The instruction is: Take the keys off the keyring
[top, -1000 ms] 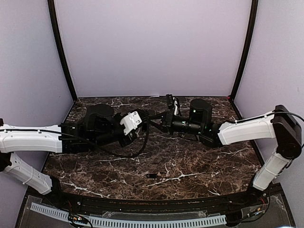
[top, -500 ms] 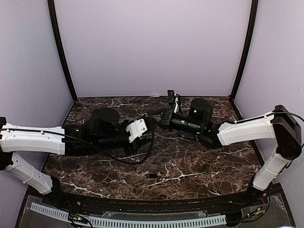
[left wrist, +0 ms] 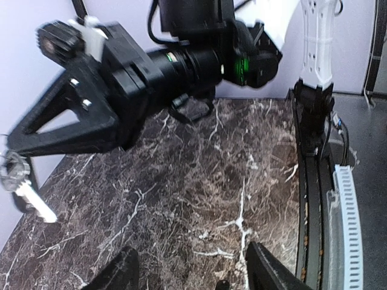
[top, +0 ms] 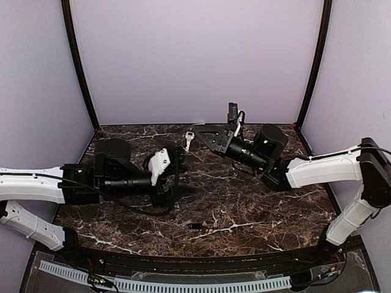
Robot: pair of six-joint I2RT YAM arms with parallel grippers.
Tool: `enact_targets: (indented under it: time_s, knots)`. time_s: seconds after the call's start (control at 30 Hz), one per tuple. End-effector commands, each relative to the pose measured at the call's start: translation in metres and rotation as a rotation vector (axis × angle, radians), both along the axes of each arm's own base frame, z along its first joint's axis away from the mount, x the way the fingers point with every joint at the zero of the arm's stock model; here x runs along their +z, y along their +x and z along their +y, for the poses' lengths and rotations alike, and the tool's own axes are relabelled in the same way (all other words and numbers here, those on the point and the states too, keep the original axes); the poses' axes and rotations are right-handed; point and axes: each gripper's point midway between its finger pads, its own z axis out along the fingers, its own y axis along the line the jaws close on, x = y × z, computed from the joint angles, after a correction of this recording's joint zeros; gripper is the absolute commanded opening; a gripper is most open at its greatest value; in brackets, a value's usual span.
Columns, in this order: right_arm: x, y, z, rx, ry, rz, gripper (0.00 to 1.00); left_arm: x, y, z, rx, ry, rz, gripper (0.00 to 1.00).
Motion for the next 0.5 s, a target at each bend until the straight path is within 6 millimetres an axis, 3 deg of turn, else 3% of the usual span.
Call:
enact_targets:
  time_s: [0.0, 0.13, 0.23, 0.47]
  knots:
    - [0.021, -0.005, -0.012, -0.024, 0.058, -0.103, 0.00, 0.064, 0.002, 0.024, 0.071, -0.268, 0.086, 0.64]
    - [0.012, -0.007, -0.012, -0.030, 0.032, -0.122, 0.00, 0.094, 0.035, 0.043, 0.146, -0.398, 0.299, 0.50]
    - [0.010, -0.009, -0.013, -0.042, 0.015, -0.142, 0.00, 0.106, 0.047, 0.039, 0.155, -0.438, 0.373, 0.47]
    - [0.012, -0.010, -0.010, -0.101, -0.074, -0.192, 0.00, 0.102, 0.072, 0.019, 0.206, -0.387, 0.493, 0.39]
